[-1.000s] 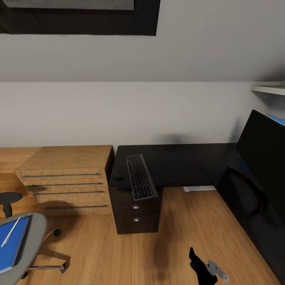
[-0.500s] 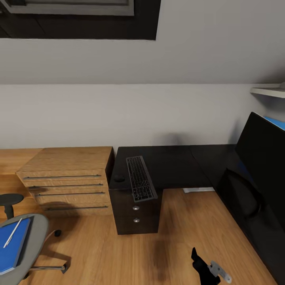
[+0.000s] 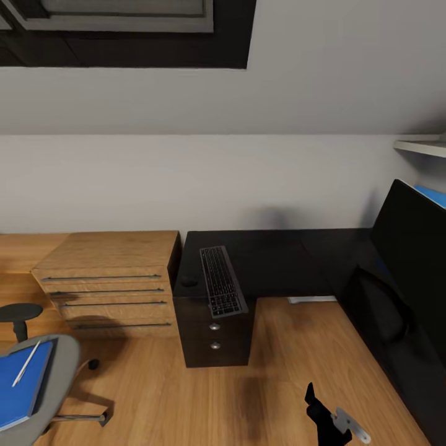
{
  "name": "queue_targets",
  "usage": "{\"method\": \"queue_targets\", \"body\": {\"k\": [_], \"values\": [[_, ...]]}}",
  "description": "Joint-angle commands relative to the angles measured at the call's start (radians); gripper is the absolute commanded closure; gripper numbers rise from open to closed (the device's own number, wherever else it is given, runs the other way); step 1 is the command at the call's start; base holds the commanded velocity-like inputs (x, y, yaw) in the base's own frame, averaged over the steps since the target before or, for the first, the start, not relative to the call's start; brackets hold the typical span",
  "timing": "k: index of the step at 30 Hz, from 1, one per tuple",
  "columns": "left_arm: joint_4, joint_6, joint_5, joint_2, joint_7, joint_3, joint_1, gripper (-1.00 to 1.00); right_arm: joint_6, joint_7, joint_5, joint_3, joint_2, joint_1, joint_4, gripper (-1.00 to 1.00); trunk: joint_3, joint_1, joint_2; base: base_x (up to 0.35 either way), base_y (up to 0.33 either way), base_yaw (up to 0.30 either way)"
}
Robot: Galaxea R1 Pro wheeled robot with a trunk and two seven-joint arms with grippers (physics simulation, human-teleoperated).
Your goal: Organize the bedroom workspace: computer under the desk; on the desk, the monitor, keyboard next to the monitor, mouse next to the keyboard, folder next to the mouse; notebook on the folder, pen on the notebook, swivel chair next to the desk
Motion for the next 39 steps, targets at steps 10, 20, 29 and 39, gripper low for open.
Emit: {"method": "queue_targets", "body": {"k": [10, 20, 29, 39], "values": [[0.000, 0.002, 0.010, 0.001, 0.009, -0.007, -0.001, -1.00, -0.004, 0.010, -0.008, 0.007, 0.001, 0.000, 0.024, -1.00, 0.030, -0.038, 0.069, -0.213, -0.095, 0.262], [0.002, 0.002, 0.010, 0.001, 0.009, -0.007, -0.001, -1.00, -0.005, 0.010, 0.009, 0.006, 0.012, 0.000, 0.027, -1.00, 0.062, -0.077, 0.139, -0.320, -0.153, 0.264], [0.002, 0.002, 0.010, 0.002, 0.008, -0.007, -0.001, -1.00, -0.007, 0.011, 0.009, -0.003, 0.012, 0.000, 0.026, -1.00, 0.090, -0.111, 0.202, -0.326, -0.133, 0.037], [0.002, 0.002, 0.010, 0.002, 0.006, -0.007, -0.001, -1.00, -0.013, 0.009, 0.007, -0.003, 0.013, 0.000, 0.027, -1.00, 0.124, -0.150, 0.272, -0.330, -0.111, 0.001]]}}
